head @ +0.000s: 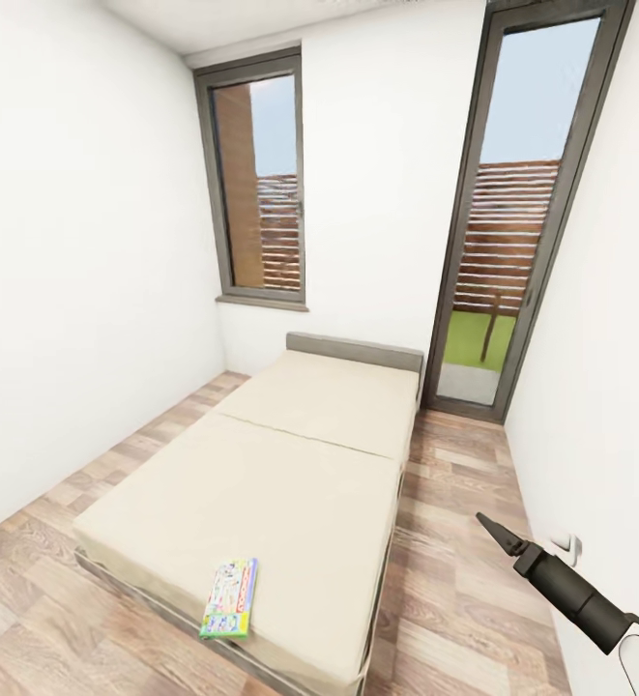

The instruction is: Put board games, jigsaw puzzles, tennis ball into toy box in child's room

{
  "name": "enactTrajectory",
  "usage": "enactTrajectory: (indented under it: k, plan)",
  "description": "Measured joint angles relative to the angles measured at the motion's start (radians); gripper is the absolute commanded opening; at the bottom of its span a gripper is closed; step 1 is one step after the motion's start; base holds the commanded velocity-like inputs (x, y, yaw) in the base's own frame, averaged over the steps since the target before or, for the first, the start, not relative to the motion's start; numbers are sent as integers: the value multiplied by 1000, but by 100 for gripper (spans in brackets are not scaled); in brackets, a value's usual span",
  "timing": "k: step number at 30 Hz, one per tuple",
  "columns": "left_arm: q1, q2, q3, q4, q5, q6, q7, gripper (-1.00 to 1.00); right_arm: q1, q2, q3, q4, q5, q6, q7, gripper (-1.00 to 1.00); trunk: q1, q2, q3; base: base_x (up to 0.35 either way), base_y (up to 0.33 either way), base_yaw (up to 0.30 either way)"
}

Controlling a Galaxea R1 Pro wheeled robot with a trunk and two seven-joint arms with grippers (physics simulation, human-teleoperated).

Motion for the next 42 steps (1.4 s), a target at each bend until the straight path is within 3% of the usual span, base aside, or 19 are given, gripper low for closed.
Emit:
enactTrajectory:
  k: [34,36,37,39,41,42]
  plan:
    - [-1,-5,10,-2,9,-3,0,100,0,-1,0,0,-2,-1,0,100,0,-1,25,0,0,-82]
    - [-1,18,14,-5,13,0,-2,100,0,-1,0,0,-2,-1,0,100,0,-1,25,0,0,-3]
    - [-3,69,23,-8,22,1,-34,100,-1,-1,0,0,-2,0,0,100,0,-1,26,0,0,-2]
    - [-5,115,30,-10,27,1,-86,100,-3,-1,0,0,-1,1,0,100,0,-1,26,0,0,-1]
    - [-7,167,42,-11,33,3,-212,100,-8,-1,0,0,-1,3,0,100,0,-1,26,0,0,0]
    - [-9,198,46,-13,34,3,-304,100,-10,-1,0,1,-2,2,0,100,0,-1,26,0,0,0]
